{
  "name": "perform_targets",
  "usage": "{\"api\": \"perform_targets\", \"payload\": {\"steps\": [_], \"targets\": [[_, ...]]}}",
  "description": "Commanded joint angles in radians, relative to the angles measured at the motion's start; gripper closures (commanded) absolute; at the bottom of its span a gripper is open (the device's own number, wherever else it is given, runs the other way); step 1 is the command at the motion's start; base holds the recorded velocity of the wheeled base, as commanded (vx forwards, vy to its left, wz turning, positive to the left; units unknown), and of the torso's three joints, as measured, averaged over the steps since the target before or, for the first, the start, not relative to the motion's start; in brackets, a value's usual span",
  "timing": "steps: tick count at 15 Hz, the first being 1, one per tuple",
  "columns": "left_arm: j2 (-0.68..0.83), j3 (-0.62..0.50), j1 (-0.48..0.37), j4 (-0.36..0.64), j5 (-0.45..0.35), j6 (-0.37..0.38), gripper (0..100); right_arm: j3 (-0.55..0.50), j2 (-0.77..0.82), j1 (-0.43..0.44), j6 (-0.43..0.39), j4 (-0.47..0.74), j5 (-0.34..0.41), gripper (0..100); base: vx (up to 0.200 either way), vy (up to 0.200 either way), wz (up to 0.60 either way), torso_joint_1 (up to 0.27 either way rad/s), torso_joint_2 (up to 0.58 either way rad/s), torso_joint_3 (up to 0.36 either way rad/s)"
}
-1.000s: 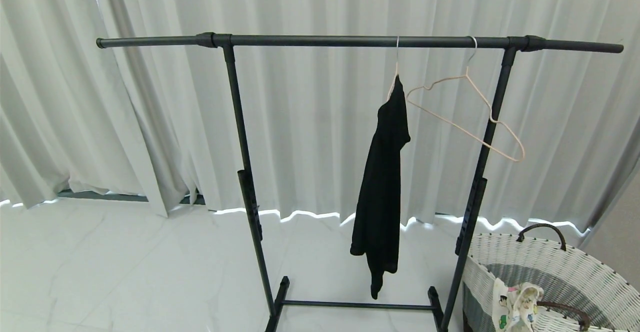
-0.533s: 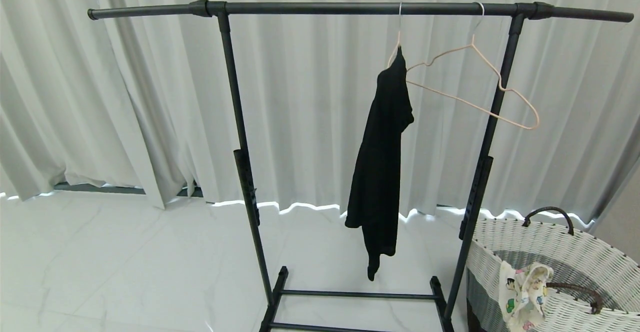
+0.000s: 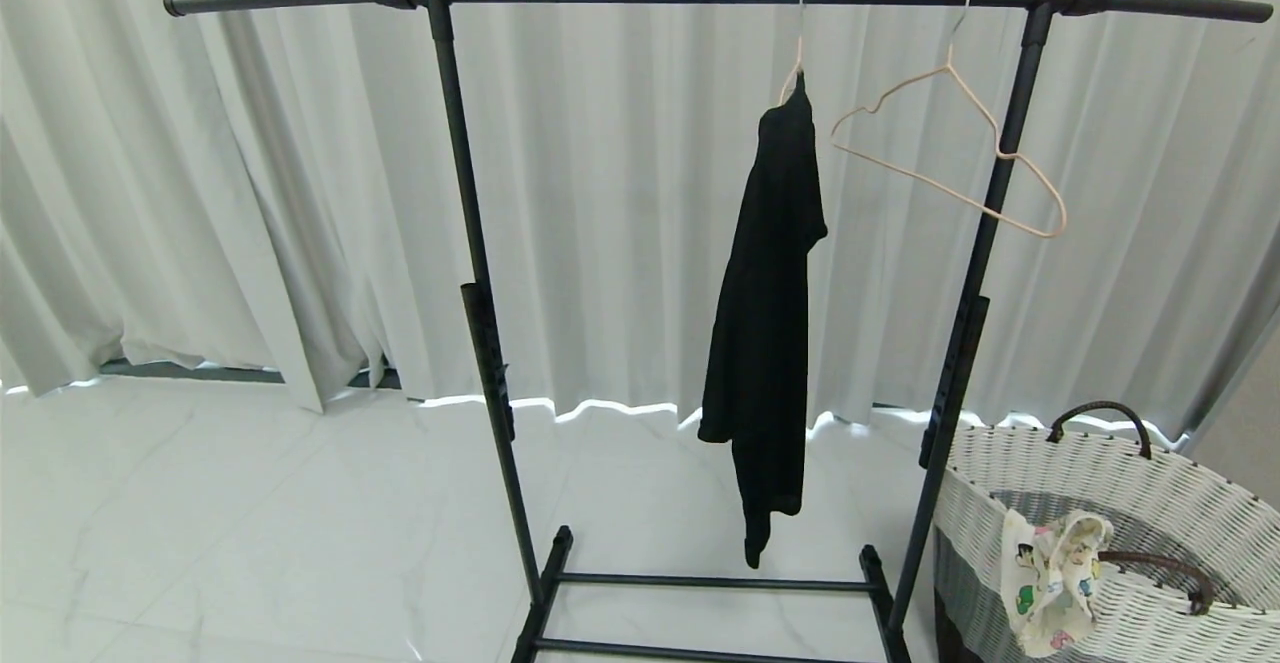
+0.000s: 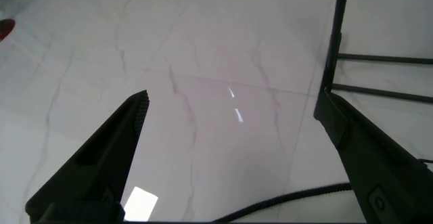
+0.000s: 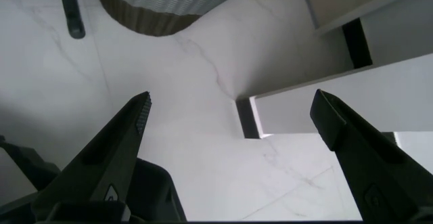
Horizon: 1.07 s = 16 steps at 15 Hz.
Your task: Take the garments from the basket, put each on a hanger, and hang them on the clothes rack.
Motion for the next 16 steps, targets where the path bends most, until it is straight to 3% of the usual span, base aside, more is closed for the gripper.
{"api": "perform_targets", "payload": {"steps": [1,3,16], "targets": [[-0.001,0.001,0.0,0.0,0.001,-0.001,0,0.0,-0.001,0.0,0.001,-0.001,-0.001,0,0.0,-0.2,0.0,-0.002,0.0,0.012],[-0.001,0.001,0.0,0.0,0.001,-0.001,0,0.0,-0.005,0.0,0.0,-0.001,-0.001,0,0.0,-0.2,0.0,0.005,0.0,0.002],[-0.021,0.004,-0.016,0.002,-0.02,-0.034,0,0.001,-0.044,0.007,-0.002,-0.001,0.014,0,0.185,0.0,0.0,0.001,0.0,0.003]]}}
